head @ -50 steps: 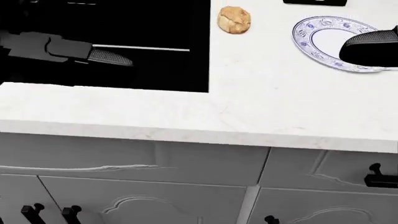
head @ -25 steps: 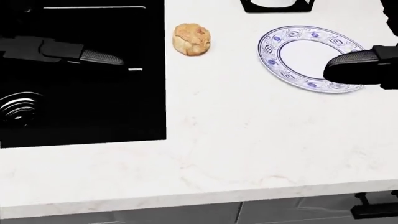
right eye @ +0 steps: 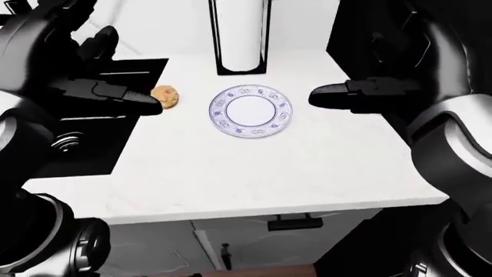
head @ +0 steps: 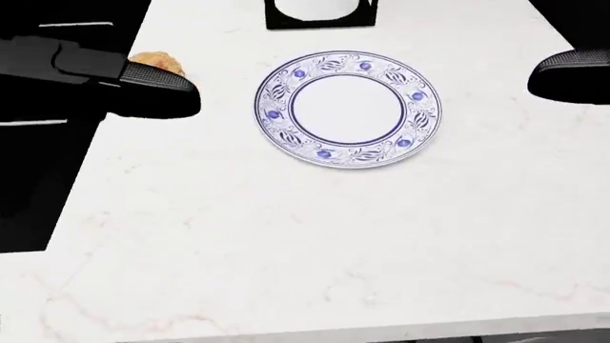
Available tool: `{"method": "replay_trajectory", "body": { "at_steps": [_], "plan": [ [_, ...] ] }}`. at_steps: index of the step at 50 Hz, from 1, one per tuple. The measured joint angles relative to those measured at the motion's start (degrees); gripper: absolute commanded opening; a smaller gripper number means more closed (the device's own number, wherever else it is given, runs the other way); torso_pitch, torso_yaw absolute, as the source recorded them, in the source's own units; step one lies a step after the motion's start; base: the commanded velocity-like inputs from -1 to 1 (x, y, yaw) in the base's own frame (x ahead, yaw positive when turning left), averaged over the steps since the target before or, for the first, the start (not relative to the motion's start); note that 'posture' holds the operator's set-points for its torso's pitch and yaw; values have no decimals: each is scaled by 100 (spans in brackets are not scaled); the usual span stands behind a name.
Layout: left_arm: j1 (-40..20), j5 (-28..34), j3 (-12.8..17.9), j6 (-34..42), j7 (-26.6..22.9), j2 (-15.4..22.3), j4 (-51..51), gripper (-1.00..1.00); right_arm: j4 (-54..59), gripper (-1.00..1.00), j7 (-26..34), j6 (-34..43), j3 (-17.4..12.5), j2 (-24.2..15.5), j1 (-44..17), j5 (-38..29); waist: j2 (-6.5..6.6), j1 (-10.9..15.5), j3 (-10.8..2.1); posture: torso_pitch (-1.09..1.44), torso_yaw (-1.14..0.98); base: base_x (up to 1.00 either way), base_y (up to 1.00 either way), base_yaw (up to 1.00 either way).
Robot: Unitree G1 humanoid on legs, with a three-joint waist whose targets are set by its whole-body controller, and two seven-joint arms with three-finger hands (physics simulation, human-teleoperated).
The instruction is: Place the pastries on the plates.
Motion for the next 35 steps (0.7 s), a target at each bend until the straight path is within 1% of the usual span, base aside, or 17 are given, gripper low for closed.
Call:
{"method": "replay_trajectory", "body": {
  "at_steps": [3,7,8,10,12,13,16,19,24,26,27,28,29,30,31,32,35],
  "plan": [
    [42,-56,-49,47,-46,5,21,100,91,100,-31,-4,-6,56,7,-58,49,54,-72,0,0,0,0,97],
    [34,-33,99,47,-45,96,-41,100,105,100,20,-12,135,105,-51,-96,38,139,-132,0,0,0,0,61],
    [40,-3,149,24,-28,134,-59,100,94,100,40,-12,185,129,-90,-88,29,143,-129,0,0,0,0,0],
    [9,51,192,-15,8,150,-33,100,52,100,71,-5,203,127,-112,-67,42,96,-70,0,0,0,0,0],
    [11,56,150,-1,19,128,6,100,45,100,103,5,178,114,-82,-116,76,45,9,0,0,6,0,0],
    [42,41,114,14,11,113,44,100,65,100,109,28,170,128,-67,-146,104,40,10,0,0,16,0,0],
    [74,-33,32,91,-38,105,119,100,65,100,109,91,134,146,-21,-216,159,53,-67,0,0,16,0,0],
    [-26,-48,54,65,-44,139,38,100,0,100,121,89,60,117,-75,-223,216,43,-144,0,0,17,0,0],
    [-24,-29,62,-66,-36,155,34,100,-4,100,130,8,17,95,-95,-245,357,-19,-155,0,0,22,0,0],
    [-49,-28,55,-57,-34,158,89,100,13,100,150,-14,32,114,-75,-279,463,-42,-147,0,0,22,0,0],
    [-64,-23,54,-56,-29,160,111,100,23,100,162,-15,37,116,-81,-283,546,-42,-159,0,0,23,0,0],
    [-38,-14,58,-66,-19,163,133,100,6,100,175,-17,38,159,-40,-280,473,-4,-129,0,0,23,0,0],
    [-6,4,58,-61,-3,147,168,100,-13,100,195,-6,41,175,23,-261,465,23,-81,0,0,23,0,0],
    [32,25,56,-63,15,148,203,100,-17,100,214,21,56,184,61,-228,511,35,-65,0,0,12,0,0],
    [37,46,48,-66,32,149,241,100,-22,100,228,51,51,166,87,-186,549,39,-89,0,0,2,0,0],
    [-10,61,31,-73,46,147,256,100,-31,100,231,67,8,130,94,-149,545,6,-68,0,0,2,0,0],
    [-133,68,-21,-131,57,144,225,100,4,100,215,1,-82,59,66,-140,394,-43,64,0,0,2,0,0]
  ]
}}
